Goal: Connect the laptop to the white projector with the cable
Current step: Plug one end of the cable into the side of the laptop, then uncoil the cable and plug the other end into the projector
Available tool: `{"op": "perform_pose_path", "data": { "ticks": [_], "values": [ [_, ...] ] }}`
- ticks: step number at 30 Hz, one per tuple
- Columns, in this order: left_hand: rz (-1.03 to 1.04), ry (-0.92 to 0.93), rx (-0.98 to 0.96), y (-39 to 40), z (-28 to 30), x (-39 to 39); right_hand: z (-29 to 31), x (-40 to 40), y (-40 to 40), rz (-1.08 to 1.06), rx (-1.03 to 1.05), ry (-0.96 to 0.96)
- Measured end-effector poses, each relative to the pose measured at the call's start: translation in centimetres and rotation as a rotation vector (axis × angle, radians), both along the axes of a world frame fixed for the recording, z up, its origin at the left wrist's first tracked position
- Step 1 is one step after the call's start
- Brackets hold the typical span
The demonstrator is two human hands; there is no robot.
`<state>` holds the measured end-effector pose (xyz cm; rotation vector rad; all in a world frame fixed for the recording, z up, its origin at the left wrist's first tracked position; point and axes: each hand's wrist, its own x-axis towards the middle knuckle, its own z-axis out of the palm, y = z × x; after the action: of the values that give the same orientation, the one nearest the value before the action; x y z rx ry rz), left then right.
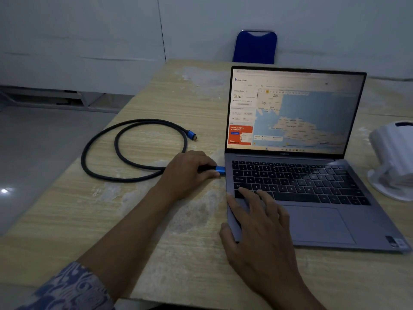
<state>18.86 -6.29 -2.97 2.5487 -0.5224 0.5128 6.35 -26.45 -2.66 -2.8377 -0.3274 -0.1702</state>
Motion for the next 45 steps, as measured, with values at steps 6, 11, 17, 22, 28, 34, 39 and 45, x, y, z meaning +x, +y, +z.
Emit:
{"op": "perform_pose_path", "data": {
  "ticks": [6, 11, 17, 22, 28, 34, 39, 45],
  "values": [
    [0.082, -0.031, 0.131, -0.3, 0.9, -1.0, 1.1, -0.4, 0.1, 0.021, 0.03, -0.006],
    [0.264, -0.023, 0.119, 0.1, 0.6, -4.3, 0.8, -0.4, 0.1, 0.043, 0.068, -0.05],
    [0.793, -0.036, -0.008, 8.0, -0.5, -8.4, 1.8, 0.7, 1.3, 0.085, 0.284, -0.29],
    [1.134, 0.196, -0.132, 12.1, -0.2, -8.9, 5.3, 7.9, 6.3, 0.283, 0.319, -0.224],
    [1.015, 0.129, -0.128, 12.4, -0.4, -7.2, 5.7, 17.8, 11.0, 0.267, 0.15, 0.019],
    [0.939, 0.128, -0.175, 13.6, -0.3, -5.2, 5.4, 23.0, 13.3, 0.155, 0.005, 0.222],
    [0.897, 0.166, -0.157, 14.4, -0.2, -3.6, 4.7, 24.8, 14.6, 0.127, -0.003, 0.327],
    [0.912, 0.189, -0.135, 14.8, 0.0, -2.2, 6.6, 25.4, 15.2, 0.116, 0.123, 0.52]
  ]
}}
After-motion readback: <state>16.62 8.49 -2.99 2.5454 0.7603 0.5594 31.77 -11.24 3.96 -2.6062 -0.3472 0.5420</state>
